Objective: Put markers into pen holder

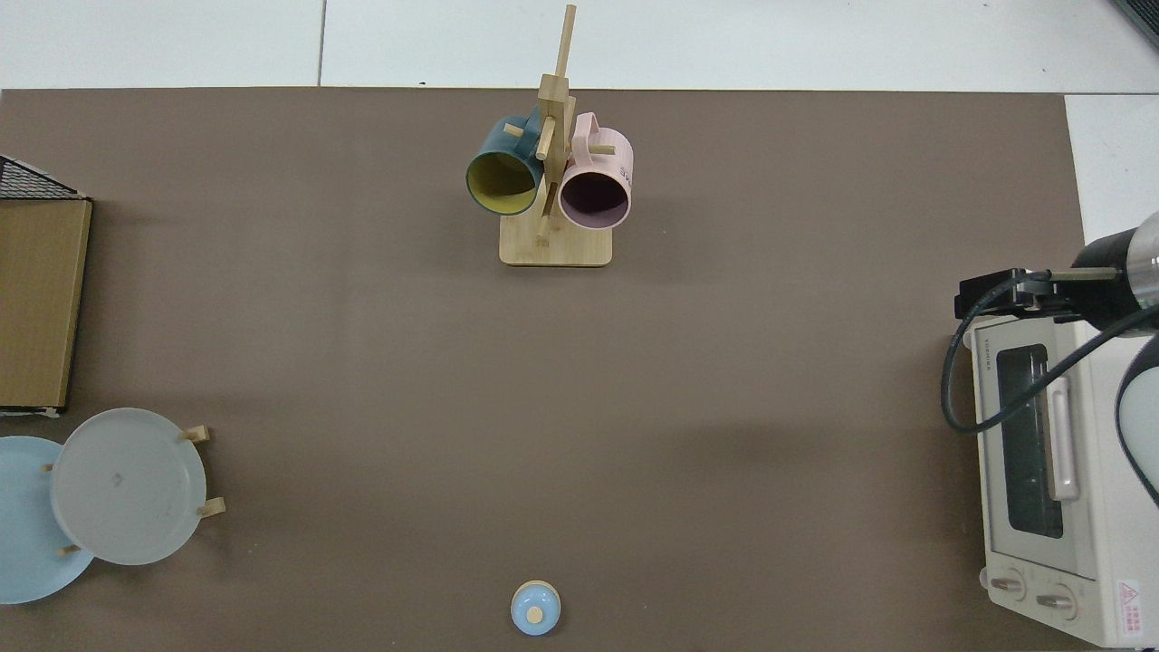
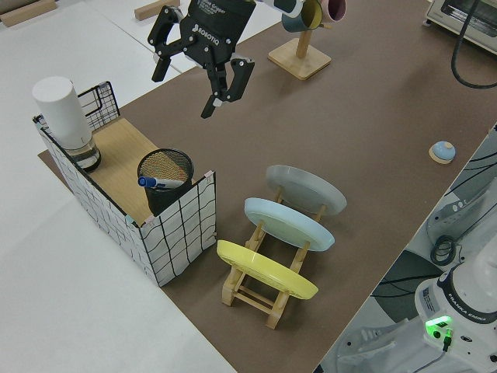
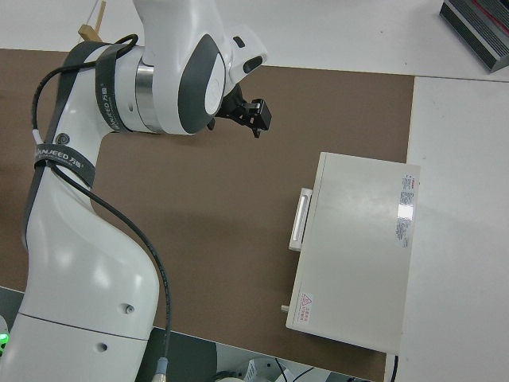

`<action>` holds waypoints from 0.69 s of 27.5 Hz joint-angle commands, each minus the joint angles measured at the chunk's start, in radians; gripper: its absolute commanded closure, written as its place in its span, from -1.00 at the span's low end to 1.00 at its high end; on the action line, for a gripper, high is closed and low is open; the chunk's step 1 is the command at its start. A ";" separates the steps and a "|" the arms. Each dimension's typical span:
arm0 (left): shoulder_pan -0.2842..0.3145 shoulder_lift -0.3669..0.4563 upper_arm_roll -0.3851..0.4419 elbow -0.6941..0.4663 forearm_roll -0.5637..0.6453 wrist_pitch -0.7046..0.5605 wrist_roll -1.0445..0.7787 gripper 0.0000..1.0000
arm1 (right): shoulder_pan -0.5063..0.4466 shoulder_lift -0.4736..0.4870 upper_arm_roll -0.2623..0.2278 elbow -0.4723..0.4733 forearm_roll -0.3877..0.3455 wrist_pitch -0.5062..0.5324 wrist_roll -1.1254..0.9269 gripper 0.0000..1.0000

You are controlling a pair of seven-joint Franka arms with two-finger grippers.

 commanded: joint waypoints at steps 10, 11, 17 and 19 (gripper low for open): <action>-0.010 -0.073 -0.164 0.032 -0.341 -0.360 -0.961 -1.00 | -0.015 0.002 0.006 0.005 0.019 -0.007 -0.032 -1.00; -0.010 -0.075 -0.173 0.029 -0.370 -0.371 -1.046 -1.00 | -0.015 0.002 0.006 0.005 0.019 -0.007 -0.032 -1.00; -0.010 -0.084 -0.274 0.024 -0.413 -0.394 -1.327 -1.00 | -0.015 0.002 0.006 0.005 0.019 -0.007 -0.032 -1.00; -0.010 -0.078 -0.311 0.033 -0.434 -0.405 -1.408 -1.00 | -0.015 0.002 0.006 0.005 0.020 -0.007 -0.032 -1.00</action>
